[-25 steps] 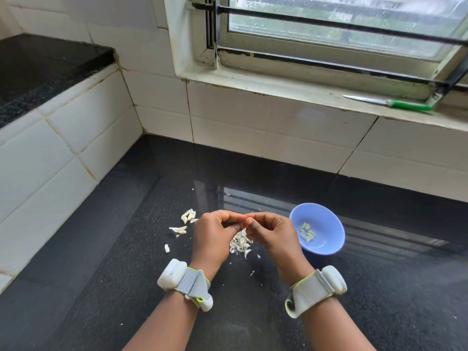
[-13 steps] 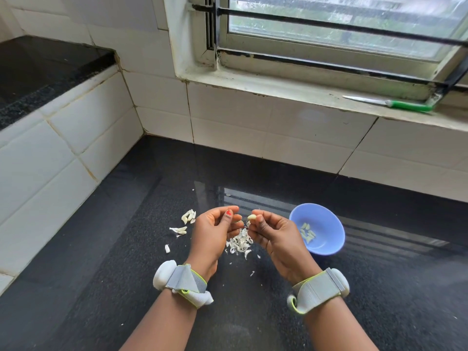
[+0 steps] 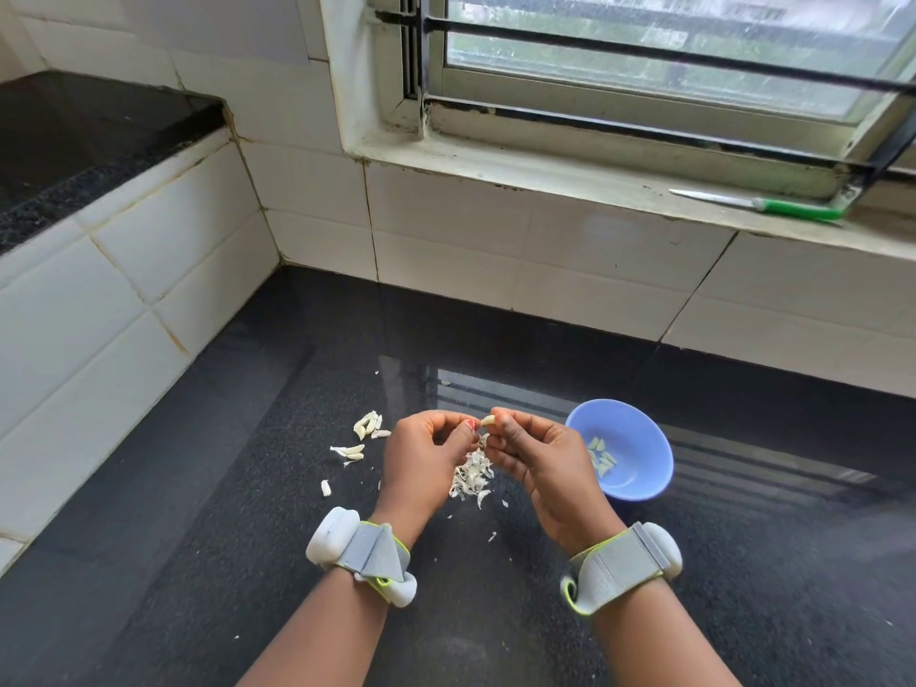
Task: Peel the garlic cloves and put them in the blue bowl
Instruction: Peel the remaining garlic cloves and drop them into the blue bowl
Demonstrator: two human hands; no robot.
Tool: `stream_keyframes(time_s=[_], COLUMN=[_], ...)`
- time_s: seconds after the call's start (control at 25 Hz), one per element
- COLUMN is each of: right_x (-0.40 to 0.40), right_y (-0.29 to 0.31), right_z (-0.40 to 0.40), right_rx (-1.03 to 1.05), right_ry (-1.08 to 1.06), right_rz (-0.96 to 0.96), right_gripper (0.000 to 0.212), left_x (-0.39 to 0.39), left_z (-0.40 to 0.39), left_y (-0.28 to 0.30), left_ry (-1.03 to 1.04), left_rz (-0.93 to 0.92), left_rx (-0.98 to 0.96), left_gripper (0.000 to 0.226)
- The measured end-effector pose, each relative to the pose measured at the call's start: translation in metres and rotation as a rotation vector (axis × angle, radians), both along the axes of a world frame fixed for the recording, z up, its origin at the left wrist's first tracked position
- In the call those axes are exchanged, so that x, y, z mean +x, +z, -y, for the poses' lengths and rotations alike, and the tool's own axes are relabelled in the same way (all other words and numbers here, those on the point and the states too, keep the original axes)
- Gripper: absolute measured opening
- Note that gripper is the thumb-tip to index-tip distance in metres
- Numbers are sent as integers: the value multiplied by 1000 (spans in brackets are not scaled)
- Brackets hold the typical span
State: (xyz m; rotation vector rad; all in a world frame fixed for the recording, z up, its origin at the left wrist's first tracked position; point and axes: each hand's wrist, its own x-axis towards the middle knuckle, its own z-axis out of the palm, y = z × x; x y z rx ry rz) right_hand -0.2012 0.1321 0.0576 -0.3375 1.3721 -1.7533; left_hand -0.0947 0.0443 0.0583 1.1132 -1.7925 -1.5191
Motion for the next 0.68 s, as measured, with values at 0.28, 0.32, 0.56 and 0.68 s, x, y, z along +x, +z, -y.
stream_keyframes(time_s=[0.28,0.32,0.56,0.68], right_x=[3,4,7,8], right_y=[2,3,5,7], right_z=[2,2,0,0], right_rx=[31,40,89,74], right_ry=[-50,-52,-56,-45], right_rz=[-26,-55,-206,-177], right_gripper=[10,9,5,5], left_x=[0,0,-1,-2], left_z=[-3,-4,-3,-2], left_y=[6,8,8,6], left_ry=[-6,-1,2,20], left_rz=[41,65,160,153], left_rx=[-228,-278,-393,-304], left_gripper=[9,8,6,5])
